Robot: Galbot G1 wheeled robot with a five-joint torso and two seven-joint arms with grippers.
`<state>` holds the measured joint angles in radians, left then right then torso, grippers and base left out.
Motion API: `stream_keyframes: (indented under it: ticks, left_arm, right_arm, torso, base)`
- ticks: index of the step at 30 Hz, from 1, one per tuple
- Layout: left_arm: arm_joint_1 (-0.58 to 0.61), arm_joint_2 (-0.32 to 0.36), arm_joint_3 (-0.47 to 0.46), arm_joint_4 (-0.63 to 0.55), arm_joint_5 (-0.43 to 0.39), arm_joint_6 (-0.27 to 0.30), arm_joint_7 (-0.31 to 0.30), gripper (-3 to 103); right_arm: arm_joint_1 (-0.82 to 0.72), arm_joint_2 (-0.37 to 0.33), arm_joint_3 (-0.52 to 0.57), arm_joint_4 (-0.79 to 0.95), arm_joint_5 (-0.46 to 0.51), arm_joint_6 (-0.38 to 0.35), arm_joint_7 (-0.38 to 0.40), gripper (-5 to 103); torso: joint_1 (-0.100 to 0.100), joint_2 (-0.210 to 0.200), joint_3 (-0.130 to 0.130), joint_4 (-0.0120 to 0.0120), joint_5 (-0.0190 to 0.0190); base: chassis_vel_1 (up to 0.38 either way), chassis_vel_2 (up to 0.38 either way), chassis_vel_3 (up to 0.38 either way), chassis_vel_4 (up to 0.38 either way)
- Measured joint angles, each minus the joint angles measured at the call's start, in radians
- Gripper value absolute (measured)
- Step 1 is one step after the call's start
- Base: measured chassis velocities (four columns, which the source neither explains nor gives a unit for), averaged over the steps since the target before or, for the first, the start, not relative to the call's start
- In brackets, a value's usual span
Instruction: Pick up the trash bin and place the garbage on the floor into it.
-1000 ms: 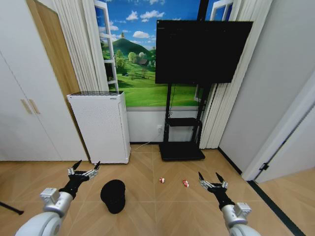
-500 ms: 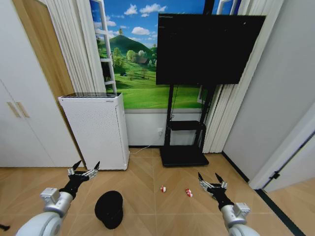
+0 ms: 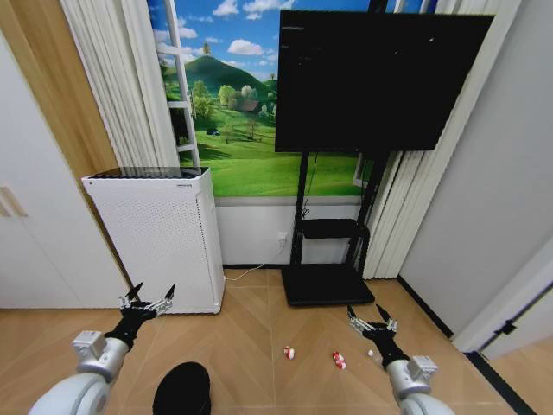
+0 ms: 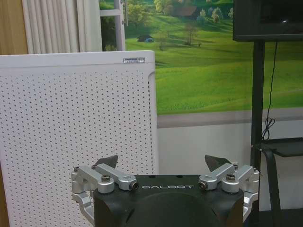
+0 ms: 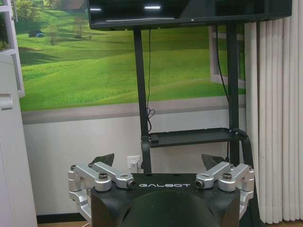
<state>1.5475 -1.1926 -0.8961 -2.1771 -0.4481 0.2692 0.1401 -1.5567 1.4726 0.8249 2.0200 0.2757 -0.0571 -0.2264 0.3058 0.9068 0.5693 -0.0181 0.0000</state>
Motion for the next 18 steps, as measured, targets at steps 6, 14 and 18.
stream_keyframes:
  ticks: [6, 14, 18]
  left_arm:
    - [-0.004, 0.0, 0.005, -0.002, 0.01, 0.023, 0.0, 100]
    - [-0.009, -0.001, 0.006, 0.01, 0.021, 0.027, 0.006, 100]
    - [-0.011, -0.001, 0.006, 0.016, 0.024, 0.024, 0.01, 100]
  right_arm:
    - [0.002, 0.003, 0.0, 0.001, 0.001, -0.002, 0.0, 100]
    - [0.007, 0.007, -0.005, 0.002, -0.004, -0.011, 0.001, 100]
    - [0.01, 0.011, -0.008, 0.002, -0.009, -0.015, 0.001, 100]
  torso:
    - [-0.009, -0.016, -0.009, -0.0001, -0.0002]
    - [-0.028, -0.061, -0.034, 0.0, 0.0]
    - [-0.036, -0.081, -0.044, 0.0, 0.0001]
  base:
    - [-0.004, 0.006, 0.005, -0.001]
    - [0.011, -0.012, -0.007, 0.011]
    - [0.0, 0.0, 0.0, 0.0]
